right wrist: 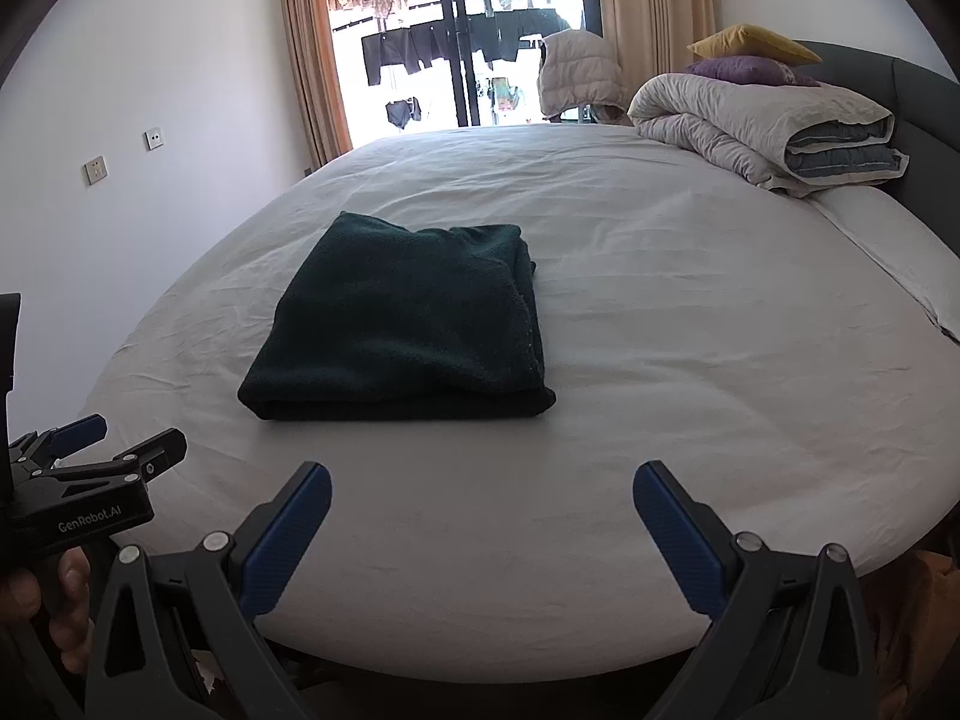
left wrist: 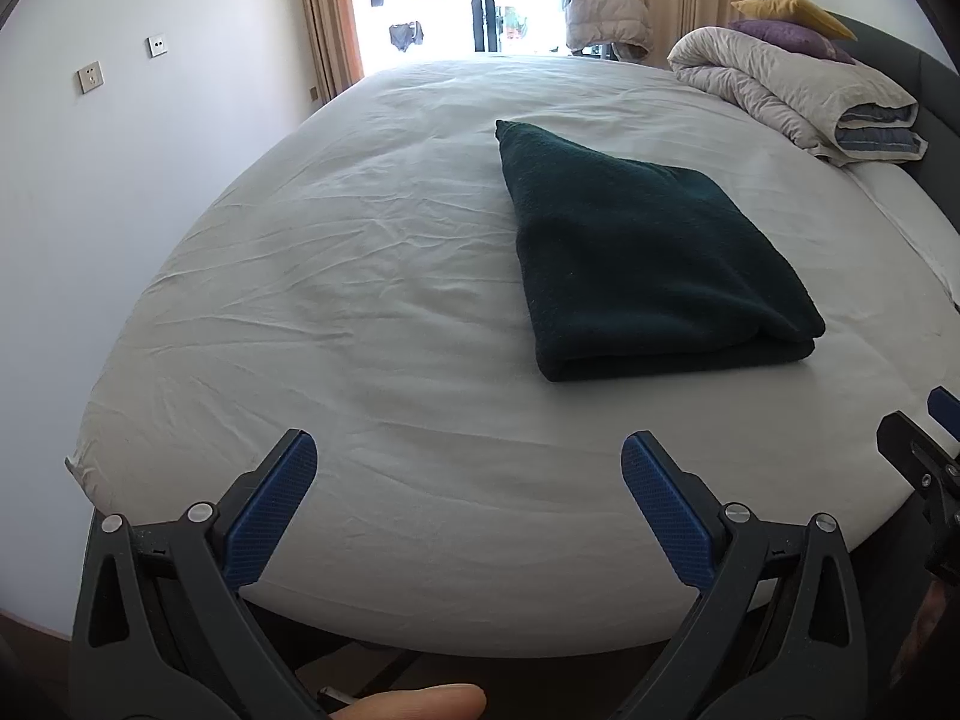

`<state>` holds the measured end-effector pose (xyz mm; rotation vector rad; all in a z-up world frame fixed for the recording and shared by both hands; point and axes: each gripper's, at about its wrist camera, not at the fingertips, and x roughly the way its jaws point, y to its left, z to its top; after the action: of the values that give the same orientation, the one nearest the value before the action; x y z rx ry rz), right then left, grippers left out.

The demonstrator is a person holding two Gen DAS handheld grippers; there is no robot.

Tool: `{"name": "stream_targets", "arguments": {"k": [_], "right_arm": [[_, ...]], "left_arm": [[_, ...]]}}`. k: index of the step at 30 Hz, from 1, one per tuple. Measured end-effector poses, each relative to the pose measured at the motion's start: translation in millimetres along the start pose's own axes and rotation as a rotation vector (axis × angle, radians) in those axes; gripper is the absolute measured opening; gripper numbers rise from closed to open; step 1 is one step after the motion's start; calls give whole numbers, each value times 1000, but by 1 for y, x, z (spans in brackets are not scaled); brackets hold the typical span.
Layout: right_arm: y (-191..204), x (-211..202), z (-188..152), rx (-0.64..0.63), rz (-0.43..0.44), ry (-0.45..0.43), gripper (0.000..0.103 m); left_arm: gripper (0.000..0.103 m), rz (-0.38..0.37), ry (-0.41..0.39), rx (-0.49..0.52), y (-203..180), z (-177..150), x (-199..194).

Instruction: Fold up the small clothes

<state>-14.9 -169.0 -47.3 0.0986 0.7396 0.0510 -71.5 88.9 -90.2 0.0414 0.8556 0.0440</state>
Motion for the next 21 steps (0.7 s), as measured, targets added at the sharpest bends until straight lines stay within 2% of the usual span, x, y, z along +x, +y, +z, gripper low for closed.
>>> {"name": "stream_targets", "arguments": {"k": [21], "right_arm": [[3,5,-3,-4,2,23,103]], "left_arm": [[103,-9,10,-19,0,0,5]]}}
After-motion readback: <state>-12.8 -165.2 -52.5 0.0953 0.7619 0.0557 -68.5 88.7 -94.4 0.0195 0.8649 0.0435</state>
